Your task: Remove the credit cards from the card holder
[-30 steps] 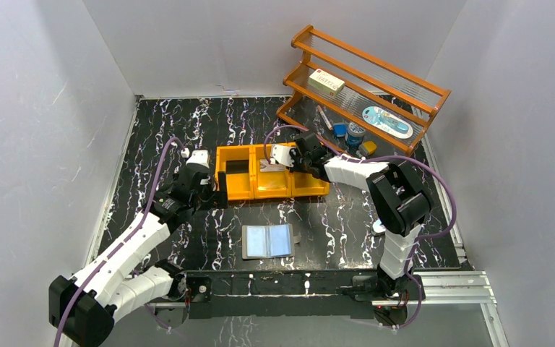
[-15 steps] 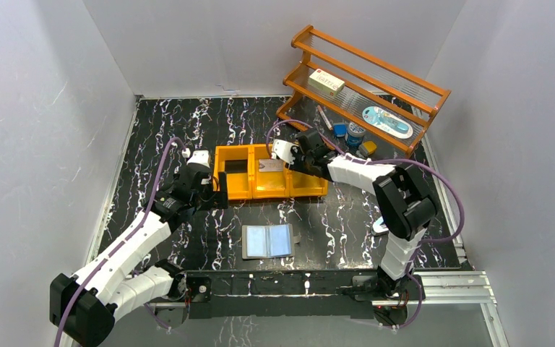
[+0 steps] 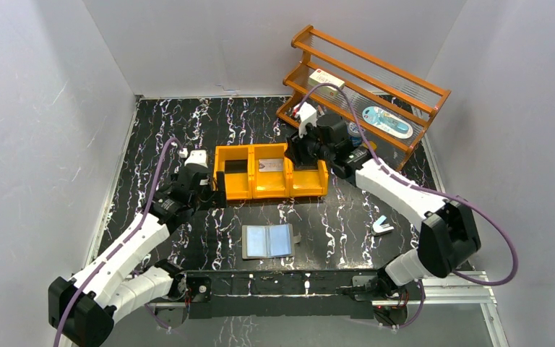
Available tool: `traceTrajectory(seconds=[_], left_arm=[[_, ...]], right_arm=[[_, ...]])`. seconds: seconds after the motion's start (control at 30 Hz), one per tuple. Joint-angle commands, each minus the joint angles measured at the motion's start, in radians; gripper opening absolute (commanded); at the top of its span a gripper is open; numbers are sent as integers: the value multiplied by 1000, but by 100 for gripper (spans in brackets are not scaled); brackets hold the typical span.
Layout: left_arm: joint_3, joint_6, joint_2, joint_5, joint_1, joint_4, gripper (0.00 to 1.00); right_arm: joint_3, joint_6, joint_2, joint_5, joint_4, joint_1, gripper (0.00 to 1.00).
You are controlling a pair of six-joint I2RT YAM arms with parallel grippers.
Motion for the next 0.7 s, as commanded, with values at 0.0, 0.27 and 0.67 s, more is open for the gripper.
traceTrajectory(seconds=[0.0, 0.27, 0.67], left_arm=[[2, -12, -52, -73, 3, -21, 98], [0, -22, -73, -97, 4, -21, 98], [0, -19, -57, -81, 5, -22, 98]], right_arm=[[-65, 498, -68, -158, 48, 5, 53], [-115, 528, -120, 99, -52, 21, 57], [40, 472, 36, 382, -216, 14, 59]])
